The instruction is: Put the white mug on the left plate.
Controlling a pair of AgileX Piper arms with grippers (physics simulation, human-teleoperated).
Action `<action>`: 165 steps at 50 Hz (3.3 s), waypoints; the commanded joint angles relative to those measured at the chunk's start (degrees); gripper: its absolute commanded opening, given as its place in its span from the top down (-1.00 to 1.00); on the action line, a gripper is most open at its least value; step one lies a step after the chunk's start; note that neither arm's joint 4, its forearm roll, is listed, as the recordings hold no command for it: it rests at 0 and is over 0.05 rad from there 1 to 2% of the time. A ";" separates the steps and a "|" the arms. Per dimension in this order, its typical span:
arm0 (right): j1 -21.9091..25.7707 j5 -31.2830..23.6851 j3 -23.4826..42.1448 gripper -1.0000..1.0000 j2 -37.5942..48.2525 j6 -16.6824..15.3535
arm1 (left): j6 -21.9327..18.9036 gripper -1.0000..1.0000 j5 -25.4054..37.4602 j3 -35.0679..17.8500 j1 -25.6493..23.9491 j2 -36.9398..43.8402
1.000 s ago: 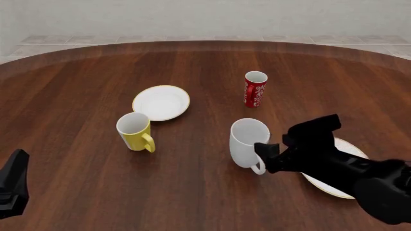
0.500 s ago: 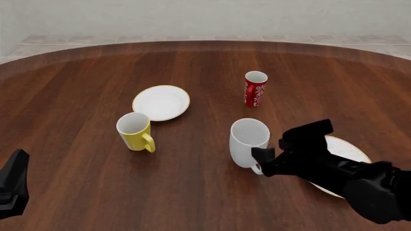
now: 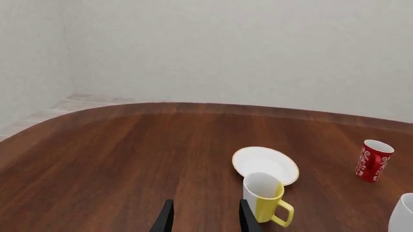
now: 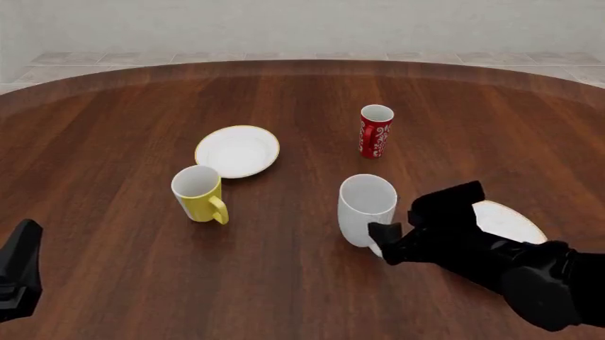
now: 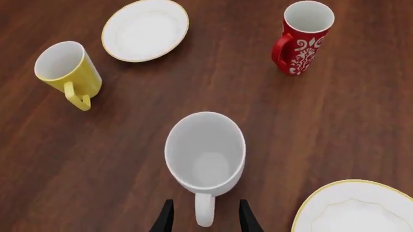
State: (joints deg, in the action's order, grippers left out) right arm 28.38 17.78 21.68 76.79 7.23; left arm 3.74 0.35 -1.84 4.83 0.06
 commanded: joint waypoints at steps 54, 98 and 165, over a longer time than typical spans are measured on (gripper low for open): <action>0.02 5.18 -1.10 -1.00 7.14 0.36 | 0.08 -1.00 -0.05 -0.15 0.03 -0.01; 0.54 3.00 -0.79 1.00 3.44 -1.35 | 0.20 -1.00 -0.05 0.04 0.09 0.02; 2.12 -22.20 18.49 1.00 -14.29 -8.57 | 0.27 -1.00 -0.35 -0.21 0.41 -0.02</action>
State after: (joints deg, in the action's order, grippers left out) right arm 30.21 -0.46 35.05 63.38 -0.48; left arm 3.99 0.11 -2.11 5.29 0.04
